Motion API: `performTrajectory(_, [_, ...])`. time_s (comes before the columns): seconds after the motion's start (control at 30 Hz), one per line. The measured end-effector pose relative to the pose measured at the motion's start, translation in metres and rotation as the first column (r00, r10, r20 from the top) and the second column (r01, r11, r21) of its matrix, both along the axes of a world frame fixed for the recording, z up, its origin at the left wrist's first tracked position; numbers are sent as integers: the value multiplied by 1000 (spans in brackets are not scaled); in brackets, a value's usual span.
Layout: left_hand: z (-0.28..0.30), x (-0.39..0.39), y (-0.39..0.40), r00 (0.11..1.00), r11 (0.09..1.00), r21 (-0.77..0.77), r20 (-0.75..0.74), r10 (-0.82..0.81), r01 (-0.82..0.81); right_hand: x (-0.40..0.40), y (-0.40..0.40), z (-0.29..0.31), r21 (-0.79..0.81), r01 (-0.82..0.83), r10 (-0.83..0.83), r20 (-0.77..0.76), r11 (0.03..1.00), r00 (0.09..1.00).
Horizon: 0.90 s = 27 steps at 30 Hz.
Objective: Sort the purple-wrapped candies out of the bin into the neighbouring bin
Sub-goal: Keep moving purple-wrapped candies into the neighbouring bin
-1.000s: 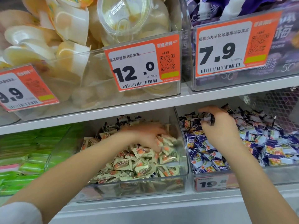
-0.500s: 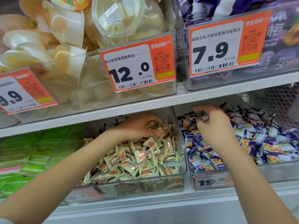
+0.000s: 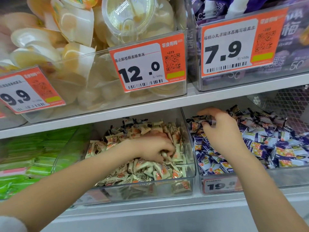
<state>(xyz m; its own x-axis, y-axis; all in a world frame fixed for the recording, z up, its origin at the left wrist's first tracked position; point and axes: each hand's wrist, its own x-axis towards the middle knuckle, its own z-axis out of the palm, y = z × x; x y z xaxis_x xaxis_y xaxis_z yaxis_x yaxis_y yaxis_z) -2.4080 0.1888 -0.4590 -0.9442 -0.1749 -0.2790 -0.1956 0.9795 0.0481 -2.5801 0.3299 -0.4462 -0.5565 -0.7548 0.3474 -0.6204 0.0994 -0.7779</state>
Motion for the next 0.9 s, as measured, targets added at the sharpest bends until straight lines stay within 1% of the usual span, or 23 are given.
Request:
performTrajectory(0.07, [0,-2,-9,994,995,-64,-78,70,-75,0,-1,-1,11,2,-2,-3,1000,1000])
performTrajectory(0.17, [0,-2,-9,974,979,-78,-140,176,-189,0,-2,0,20,-13,13,2,1000,1000])
performTrajectory(0.23, [2,3,0,967,985,-33,-198,159,-168,0,-1,1,15,-21,20,6,1000,1000])
performTrajectory(0.3, [7,13,9,946,996,19,-311,90,-89,-1,-1,1,2,-8,8,18,1000,1000])
performTrajectory(0.33, [10,19,13,939,997,51,-338,70,-56,-1,-1,1,-6,0,0,22,1000,1000])
performTrajectory(0.37, [11,25,18,948,995,97,-312,60,-31,-1,-1,0,-12,5,-5,22,1000,1000])
performTrajectory(0.43, [9,32,26,990,974,226,-132,40,-9,-1,-3,0,-5,-4,4,8,1000,1000])
performTrajectory(0.47, [7,34,28,999,966,257,-46,12,0,1,-4,1,5,-14,14,-3,1000,1000])
performTrajectory(0.5, [5,33,28,1000,973,229,4,-25,23,2,-4,1,15,-23,23,-12,1000,1000])
performTrajectory(0.57, [3,30,21,993,993,69,48,-104,100,3,-3,0,21,-32,33,-25,999,999])
performTrajectory(0.6, [3,29,17,991,993,13,53,-119,118,3,-3,0,20,-35,35,-30,999,999])
performTrajectory(0.63, [3,28,14,994,995,3,38,-100,100,3,-3,0,20,-38,38,-31,999,999])
performTrajectory(0.67, [2,27,12,999,998,28,0,-47,47,2,-3,0,20,-41,42,-31,999,999])
performTrajectory(0.7, [3,25,10,997,997,73,-67,42,-38,1,-3,0,20,-44,44,-30,999,999])
performTrajectory(0.77, [8,20,4,938,961,164,-233,256,-222,-1,-2,-1,17,-44,45,-24,999,999])
performTrajectory(0.8, [10,18,0,903,945,180,-290,316,-272,-2,-2,-1,15,-43,44,-21,999,999])
performTrajectory(0.83, [12,17,-2,893,938,182,-299,337,-294,-2,-3,-2,17,-45,45,-22,999,999])
performTrajectory(0.9, [15,19,-2,923,940,200,-215,318,-277,-2,-3,-2,21,-49,50,-31,999,998])
